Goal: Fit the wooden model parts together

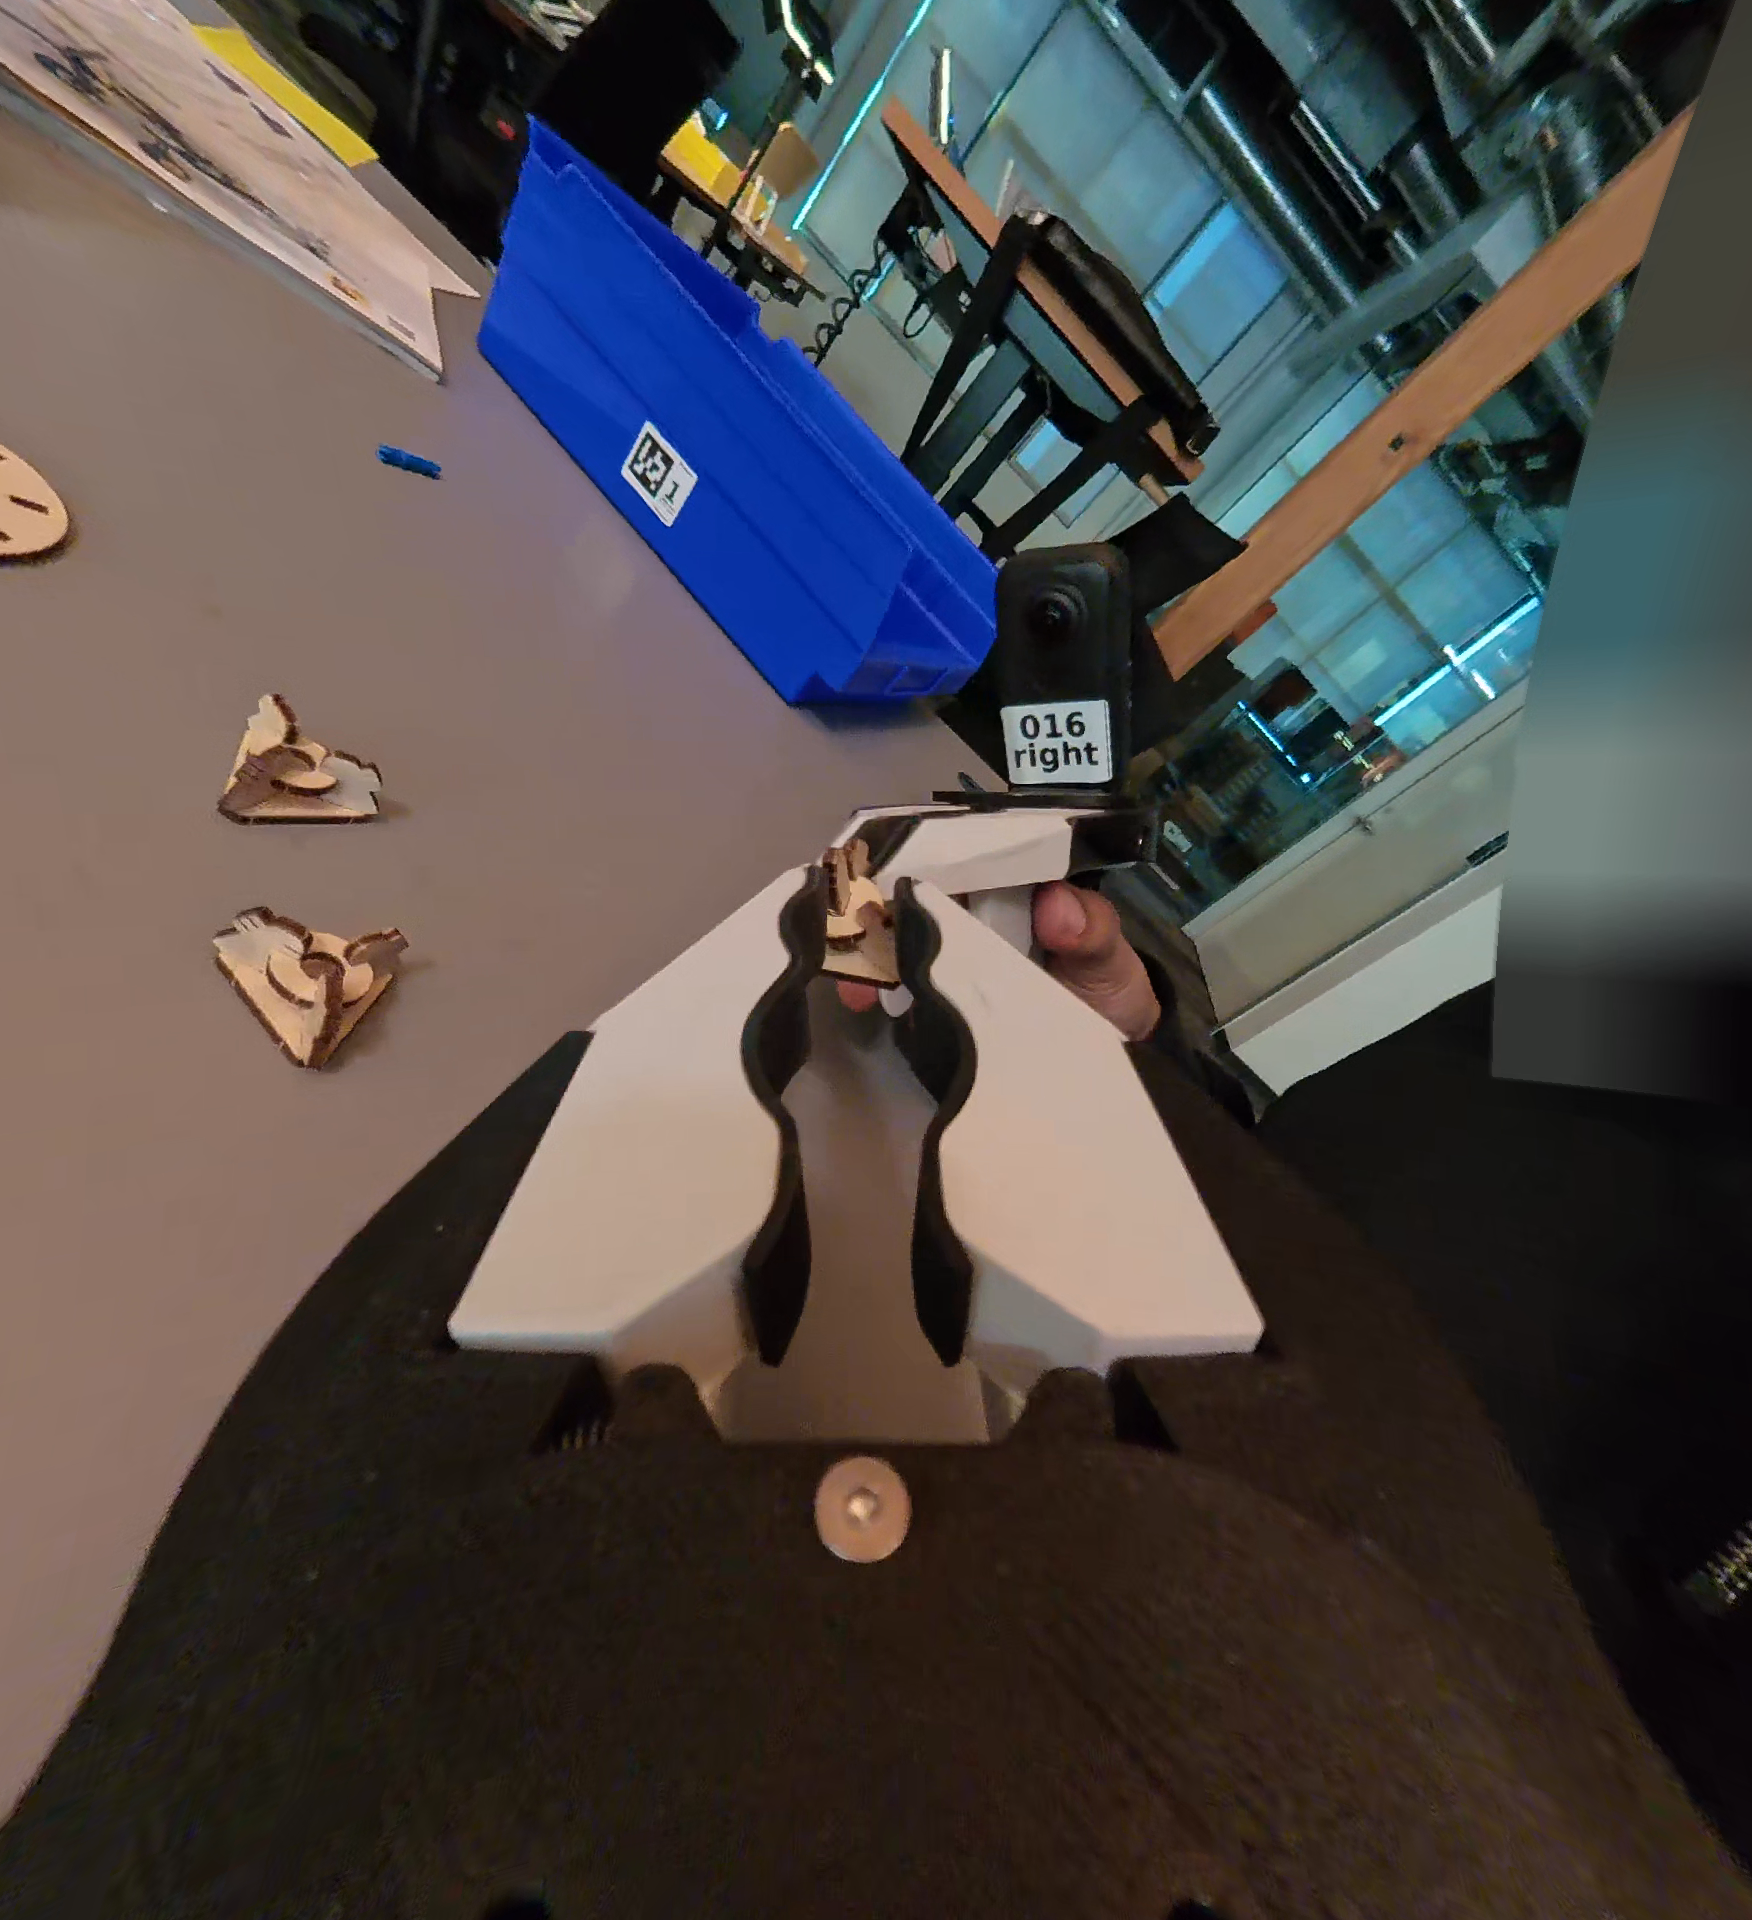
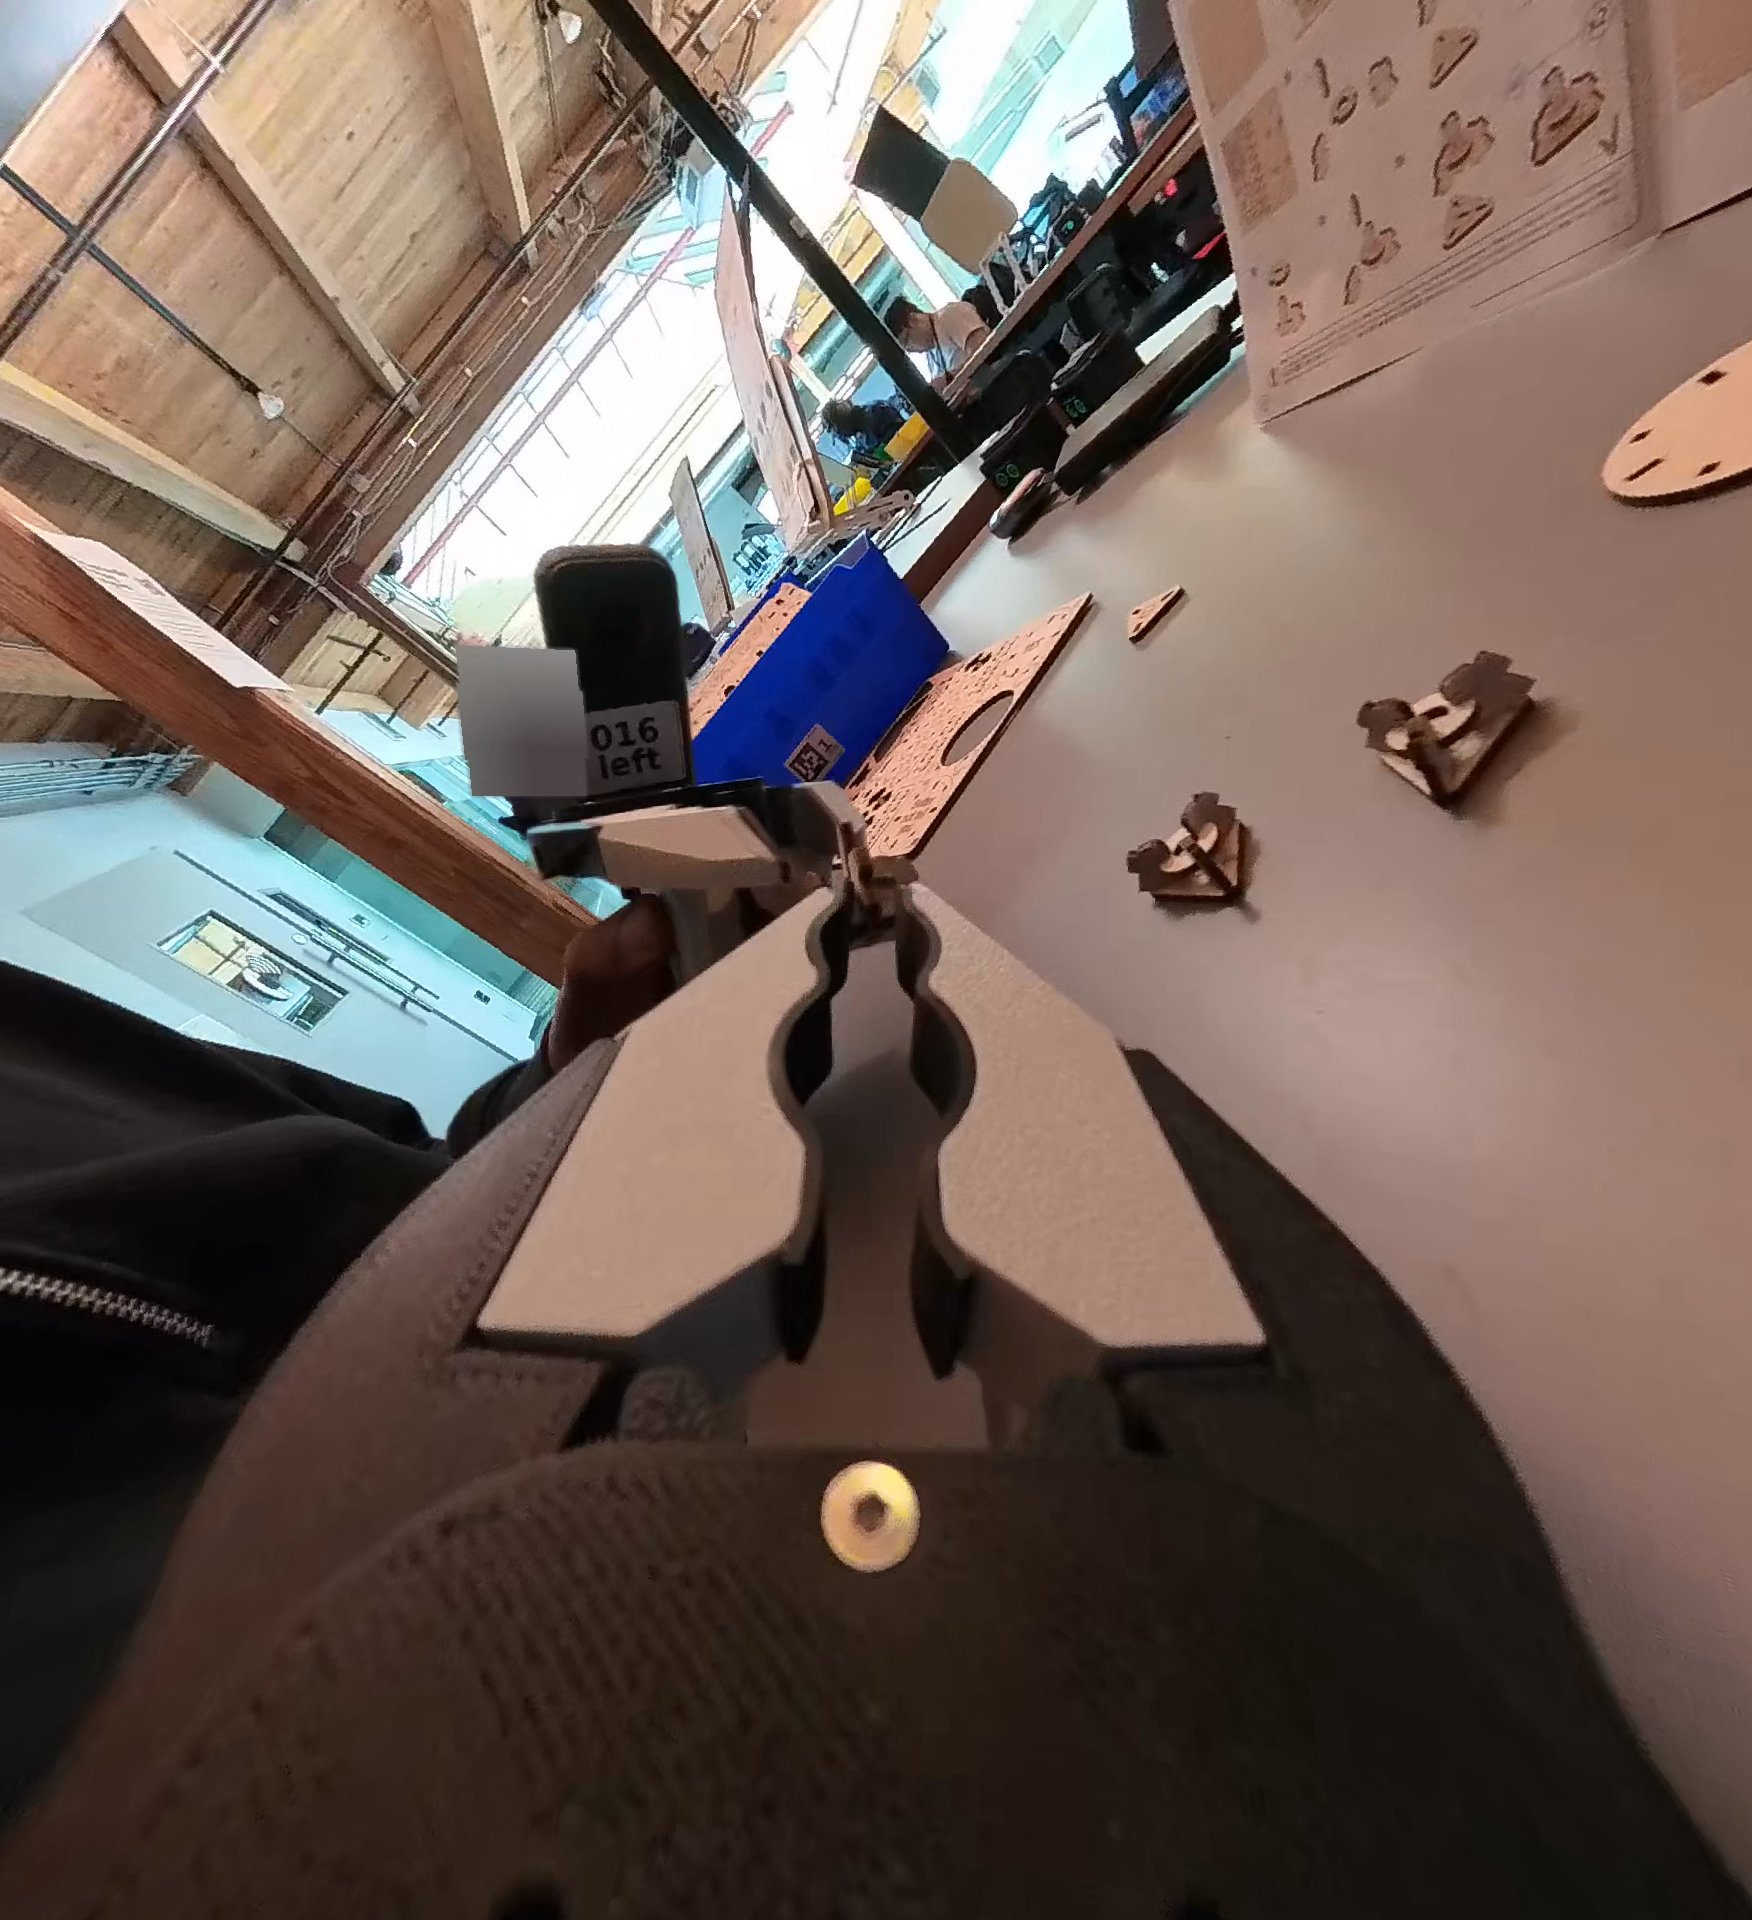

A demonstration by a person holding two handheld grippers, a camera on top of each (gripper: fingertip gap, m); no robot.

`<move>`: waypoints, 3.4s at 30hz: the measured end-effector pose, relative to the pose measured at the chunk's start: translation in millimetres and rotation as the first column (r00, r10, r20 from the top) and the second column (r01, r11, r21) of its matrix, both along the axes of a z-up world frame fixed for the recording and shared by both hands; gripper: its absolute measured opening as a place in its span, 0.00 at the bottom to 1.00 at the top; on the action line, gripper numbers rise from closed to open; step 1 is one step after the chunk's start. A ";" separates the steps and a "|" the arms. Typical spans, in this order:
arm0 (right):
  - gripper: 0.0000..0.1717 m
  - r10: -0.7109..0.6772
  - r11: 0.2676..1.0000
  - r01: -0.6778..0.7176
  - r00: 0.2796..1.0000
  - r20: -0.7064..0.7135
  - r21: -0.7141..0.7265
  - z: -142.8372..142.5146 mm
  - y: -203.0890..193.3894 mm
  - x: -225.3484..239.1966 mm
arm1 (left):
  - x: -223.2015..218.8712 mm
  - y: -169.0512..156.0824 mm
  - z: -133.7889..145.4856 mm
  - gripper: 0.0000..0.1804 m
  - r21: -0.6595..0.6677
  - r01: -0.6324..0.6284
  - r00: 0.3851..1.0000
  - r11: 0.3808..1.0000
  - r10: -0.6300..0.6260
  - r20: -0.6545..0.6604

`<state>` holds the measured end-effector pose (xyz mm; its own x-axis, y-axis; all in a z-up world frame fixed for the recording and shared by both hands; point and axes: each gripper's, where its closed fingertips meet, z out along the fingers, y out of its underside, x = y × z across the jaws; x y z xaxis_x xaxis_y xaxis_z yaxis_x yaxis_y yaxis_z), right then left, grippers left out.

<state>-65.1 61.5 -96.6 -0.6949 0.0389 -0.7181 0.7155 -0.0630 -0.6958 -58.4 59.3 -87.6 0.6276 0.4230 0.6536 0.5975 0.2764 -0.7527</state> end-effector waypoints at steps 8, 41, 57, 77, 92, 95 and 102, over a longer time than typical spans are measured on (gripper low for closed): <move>0.01 0.039 0.999 -0.039 0.999 0.000 -0.001 0.3 0.9 6.3 | -4.0 1.7 -8.6 0.07 -0.046 -0.005 0.999 0.999 0.007 0.040; 0.00 0.027 0.995 -0.022 0.998 0.052 -0.095 8.0 10.7 0.0 | 11.3 17.3 -4.9 0.00 0.032 0.104 0.993 0.994 -0.105 0.046; 0.00 0.071 0.980 -0.062 0.997 0.039 -0.188 19.9 17.8 4.9 | 18.7 23.6 -0.3 0.03 0.104 0.162 0.984 0.981 -0.168 0.053; 0.28 -0.097 0.994 0.092 0.992 -0.085 -0.056 13.3 12.4 -7.5 | -3.5 -6.9 3.8 0.01 -0.108 -0.128 0.987 0.986 0.116 -0.110; 0.10 -0.263 0.937 0.348 0.768 -0.583 0.035 27.5 3.5 1.4 | -2.3 4.6 18.8 0.01 -0.222 -0.238 0.936 0.946 0.162 -0.313; 0.10 -0.260 0.932 0.360 0.746 -0.613 0.042 27.4 3.4 1.6 | -2.2 4.6 18.7 0.01 -0.208 -0.233 0.939 0.950 0.163 -0.303; 0.10 -0.259 0.923 0.382 0.703 -0.663 0.045 27.7 5.4 1.7 | 0.8 8.1 18.9 0.01 -0.208 -0.218 0.941 0.954 0.149 -0.302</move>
<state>-63.4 67.0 -68.9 -0.9045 0.4200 -0.0747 0.0613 -0.0454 -0.9971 -57.7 67.3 -68.7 0.6671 0.6677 0.3304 0.3085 0.1560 -0.9383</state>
